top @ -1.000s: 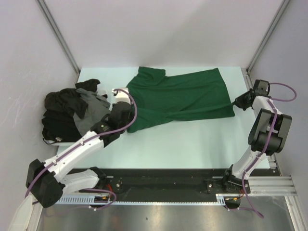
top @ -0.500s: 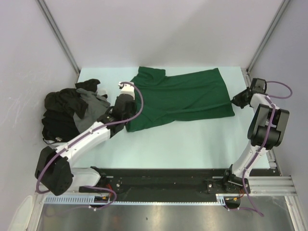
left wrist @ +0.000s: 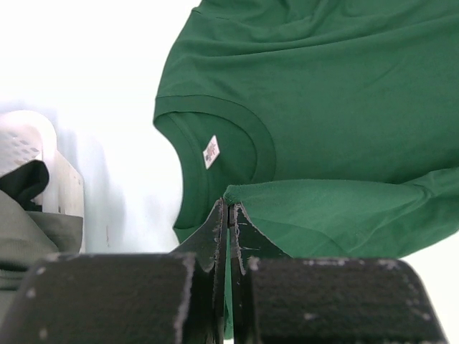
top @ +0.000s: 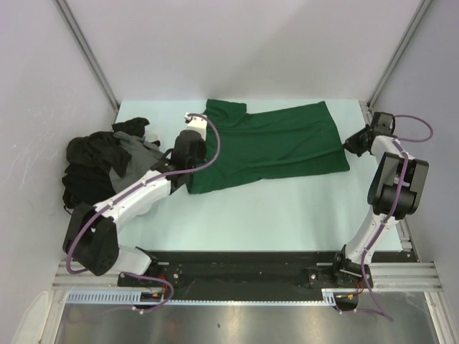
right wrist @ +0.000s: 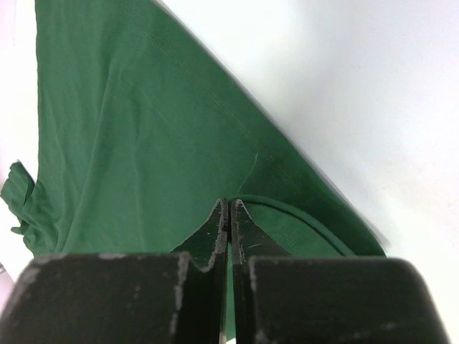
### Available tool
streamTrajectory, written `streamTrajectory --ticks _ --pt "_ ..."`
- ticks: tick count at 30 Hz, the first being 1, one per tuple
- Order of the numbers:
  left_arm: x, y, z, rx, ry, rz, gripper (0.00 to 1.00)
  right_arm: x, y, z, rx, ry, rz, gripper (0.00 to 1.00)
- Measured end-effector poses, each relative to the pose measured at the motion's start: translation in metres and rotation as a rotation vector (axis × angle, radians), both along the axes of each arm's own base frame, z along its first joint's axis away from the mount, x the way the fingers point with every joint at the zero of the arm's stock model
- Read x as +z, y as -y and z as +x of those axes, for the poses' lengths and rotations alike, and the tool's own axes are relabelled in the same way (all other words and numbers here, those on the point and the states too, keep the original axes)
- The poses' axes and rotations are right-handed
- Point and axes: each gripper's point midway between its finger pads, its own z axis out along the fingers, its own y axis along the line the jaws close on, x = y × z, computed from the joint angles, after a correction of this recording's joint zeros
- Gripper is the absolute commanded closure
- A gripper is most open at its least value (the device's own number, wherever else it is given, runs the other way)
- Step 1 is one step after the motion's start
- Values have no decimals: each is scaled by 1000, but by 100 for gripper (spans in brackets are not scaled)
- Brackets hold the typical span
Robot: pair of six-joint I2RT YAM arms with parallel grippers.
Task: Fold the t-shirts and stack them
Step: Fold the flattened tshirt in 1/3 of the way
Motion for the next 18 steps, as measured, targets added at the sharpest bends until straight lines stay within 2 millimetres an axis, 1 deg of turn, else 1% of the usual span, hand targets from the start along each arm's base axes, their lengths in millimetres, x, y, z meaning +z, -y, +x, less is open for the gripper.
streamTrajectory --ticks 4,11,15,18 --pt "-2 -1 5 -14 -5 22 100 -2 0 0 3 -3 -1 100" --pt "4 6 26 -51 19 44 100 -11 0 2 2 -18 2 100" --pt "8 8 40 -57 33 49 100 -12 0 2 3 -20 1 100" --pt "8 7 47 -60 36 55 100 -12 1 4 0 -20 -2 100"
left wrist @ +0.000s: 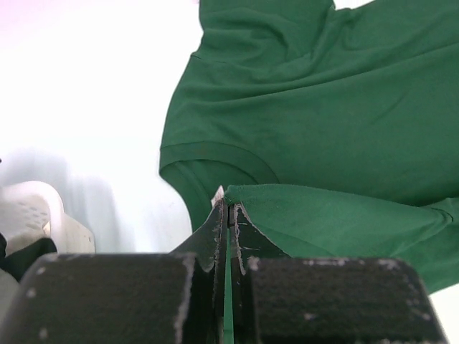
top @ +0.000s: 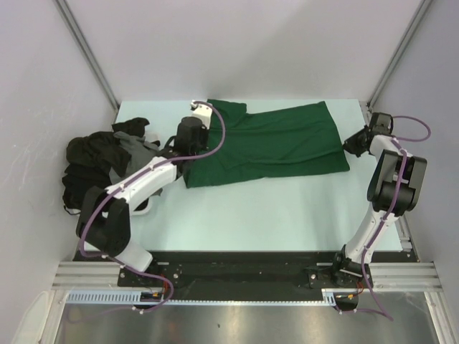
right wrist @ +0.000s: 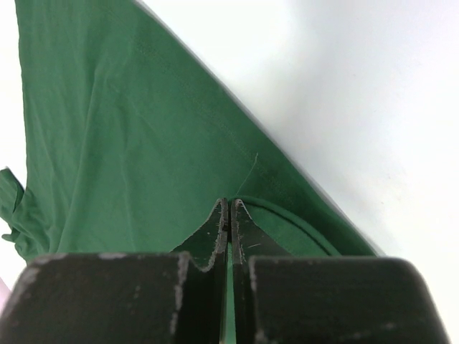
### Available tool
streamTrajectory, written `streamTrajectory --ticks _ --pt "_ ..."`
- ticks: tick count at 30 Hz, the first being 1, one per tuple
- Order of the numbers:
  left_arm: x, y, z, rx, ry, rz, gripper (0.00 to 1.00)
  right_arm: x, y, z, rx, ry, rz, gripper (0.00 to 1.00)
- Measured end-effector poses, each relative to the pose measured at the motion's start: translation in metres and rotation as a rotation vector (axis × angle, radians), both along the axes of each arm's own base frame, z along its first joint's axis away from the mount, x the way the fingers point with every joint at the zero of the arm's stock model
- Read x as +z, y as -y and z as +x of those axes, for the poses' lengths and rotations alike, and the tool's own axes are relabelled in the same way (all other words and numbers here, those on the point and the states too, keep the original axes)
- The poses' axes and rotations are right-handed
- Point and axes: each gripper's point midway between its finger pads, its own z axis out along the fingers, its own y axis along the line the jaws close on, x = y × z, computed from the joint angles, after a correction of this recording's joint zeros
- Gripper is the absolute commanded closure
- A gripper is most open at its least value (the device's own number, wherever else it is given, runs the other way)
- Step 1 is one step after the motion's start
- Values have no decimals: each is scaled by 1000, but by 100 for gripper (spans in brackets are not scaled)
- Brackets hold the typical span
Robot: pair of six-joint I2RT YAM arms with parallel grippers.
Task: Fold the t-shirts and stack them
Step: Fold the flattened tshirt in 1/3 of the way
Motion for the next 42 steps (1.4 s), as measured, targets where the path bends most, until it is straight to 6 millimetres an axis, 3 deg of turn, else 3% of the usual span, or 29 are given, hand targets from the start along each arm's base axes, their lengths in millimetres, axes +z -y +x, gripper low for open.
streamTrajectory --ticks 13,22,30,42 --pt "-11 6 21 -16 -11 21 100 3 2 15 5 17 -7 100" --pt "-23 5 33 -1 -35 35 100 -24 1 16 7 -34 9 100" --pt "-14 10 48 3 -10 33 100 -22 2 19 7 -27 8 100" --pt "-31 4 62 33 -43 55 100 -23 1 22 4 -24 21 100"
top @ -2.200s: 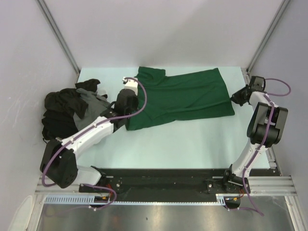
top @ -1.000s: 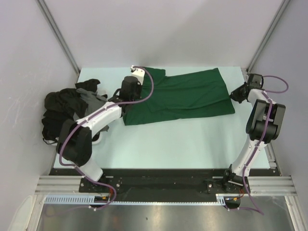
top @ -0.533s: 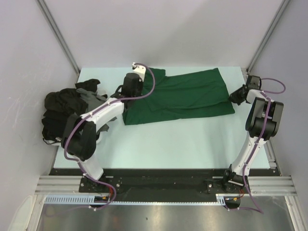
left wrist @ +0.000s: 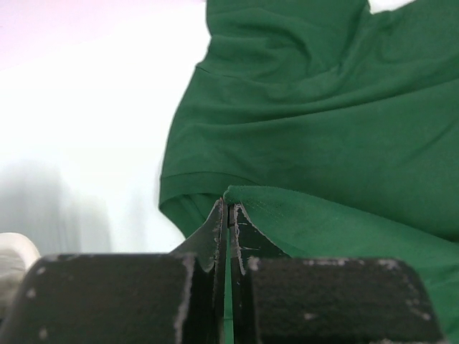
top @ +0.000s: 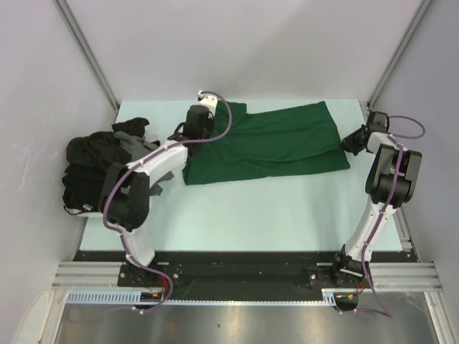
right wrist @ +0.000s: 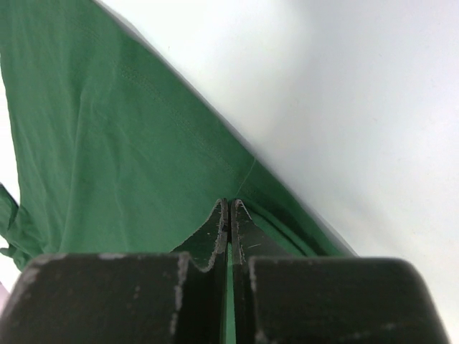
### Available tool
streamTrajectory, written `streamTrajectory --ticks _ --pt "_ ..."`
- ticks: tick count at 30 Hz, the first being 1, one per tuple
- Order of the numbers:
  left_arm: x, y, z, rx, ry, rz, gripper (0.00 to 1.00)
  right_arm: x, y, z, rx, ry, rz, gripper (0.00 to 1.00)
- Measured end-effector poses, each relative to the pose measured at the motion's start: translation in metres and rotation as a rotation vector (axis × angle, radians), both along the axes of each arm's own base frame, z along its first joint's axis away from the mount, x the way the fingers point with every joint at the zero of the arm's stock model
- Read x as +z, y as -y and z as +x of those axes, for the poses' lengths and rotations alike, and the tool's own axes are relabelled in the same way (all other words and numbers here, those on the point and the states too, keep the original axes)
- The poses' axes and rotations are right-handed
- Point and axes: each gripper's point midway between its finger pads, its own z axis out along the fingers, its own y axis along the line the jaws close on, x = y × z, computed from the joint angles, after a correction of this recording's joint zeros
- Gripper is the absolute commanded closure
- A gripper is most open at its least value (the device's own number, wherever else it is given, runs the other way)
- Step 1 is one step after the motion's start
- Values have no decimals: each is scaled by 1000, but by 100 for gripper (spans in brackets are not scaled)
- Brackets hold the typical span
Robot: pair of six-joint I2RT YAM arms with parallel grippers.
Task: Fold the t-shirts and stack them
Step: Fold the flattened tshirt in 1/3 of the way
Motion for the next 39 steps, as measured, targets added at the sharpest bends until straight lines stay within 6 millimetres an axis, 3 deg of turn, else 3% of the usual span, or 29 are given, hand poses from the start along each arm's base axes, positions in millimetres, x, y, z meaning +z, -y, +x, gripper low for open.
streamTrajectory --ticks 5,10,22,23,24,25,26,27,30,31,34,39 --pt "13 -7 9 16 23 -12 100 -1 0 4 -9 1 10 100" --pt "24 -3 17 0 44 -34 100 3 0 8 -6 14 11 100" --pt "-6 -2 21 1 -23 -14 100 -9 -3 16 -13 -4 32 100" --pt "-7 -2 23 5 -29 -13 96 -10 -4 17 -12 -5 33 100" --pt "-8 -2 26 8 -34 -12 88 -12 -5 18 -12 -8 36 93" --pt "-8 -2 29 13 -37 -11 73 -13 -6 19 -10 -10 37 85" --pt "-8 -2 31 21 -40 -12 45 -13 -6 21 -9 -11 38 74" --pt "-7 -2 35 32 -42 -22 36 -13 -6 23 -9 -12 40 44" --pt "-5 -4 40 64 -55 -31 10 0 -13 35 15 24 77 1" --pt "-2 -4 43 78 -59 -38 1 6 -13 40 20 41 75 0" --pt "18 -5 51 116 -62 -76 1 29 -19 54 76 102 76 0" --pt "84 -1 55 164 -23 -224 0 58 -29 54 152 138 52 0"
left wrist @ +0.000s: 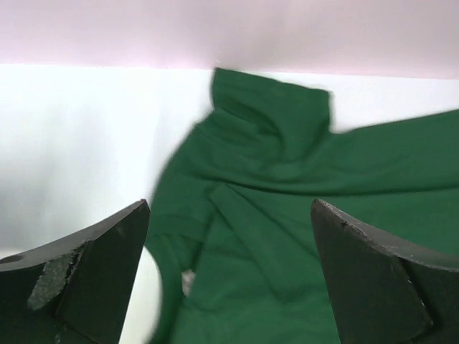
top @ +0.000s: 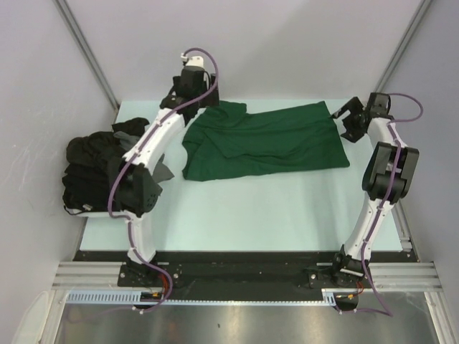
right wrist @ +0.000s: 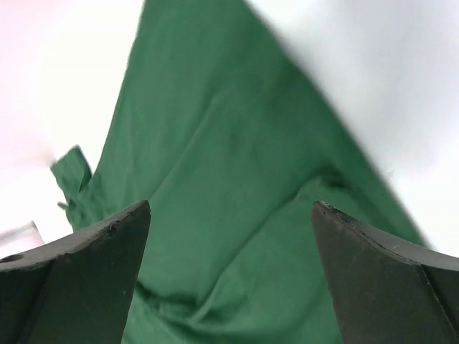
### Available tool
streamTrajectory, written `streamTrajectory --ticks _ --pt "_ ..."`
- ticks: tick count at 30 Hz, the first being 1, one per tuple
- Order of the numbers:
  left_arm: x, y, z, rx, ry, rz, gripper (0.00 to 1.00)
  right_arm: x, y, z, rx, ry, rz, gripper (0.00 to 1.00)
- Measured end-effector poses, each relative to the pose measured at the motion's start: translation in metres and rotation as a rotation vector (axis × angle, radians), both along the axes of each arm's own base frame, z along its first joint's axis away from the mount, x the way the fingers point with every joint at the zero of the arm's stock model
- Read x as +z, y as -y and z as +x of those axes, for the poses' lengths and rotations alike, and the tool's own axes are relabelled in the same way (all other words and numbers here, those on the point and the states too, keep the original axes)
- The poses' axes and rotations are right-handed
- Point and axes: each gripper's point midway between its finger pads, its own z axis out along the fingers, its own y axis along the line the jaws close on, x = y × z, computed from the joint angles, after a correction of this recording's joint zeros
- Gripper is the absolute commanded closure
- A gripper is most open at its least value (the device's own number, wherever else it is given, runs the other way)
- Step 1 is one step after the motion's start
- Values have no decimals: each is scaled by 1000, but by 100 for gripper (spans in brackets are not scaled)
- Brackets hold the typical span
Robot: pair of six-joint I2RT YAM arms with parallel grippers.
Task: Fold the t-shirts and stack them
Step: Fold the flattened tshirt in 1/3 of the way
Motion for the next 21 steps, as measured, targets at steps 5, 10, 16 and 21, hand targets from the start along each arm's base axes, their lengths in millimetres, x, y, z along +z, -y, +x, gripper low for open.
streamTrajectory --ticks 5,10,16,21 --pt "23 4 -65 45 -53 -244 0 53 -34 -28 76 51 -68 0" --pt "-16 8 -173 95 -162 -454 1 73 -146 -91 260 90 -68 1" --pt "-79 -6 -238 183 -292 -544 8 5 -267 -181 545 -59 -2 2" --pt "-105 -11 -246 247 -336 -559 14 -22 -336 -216 717 -106 1 0"
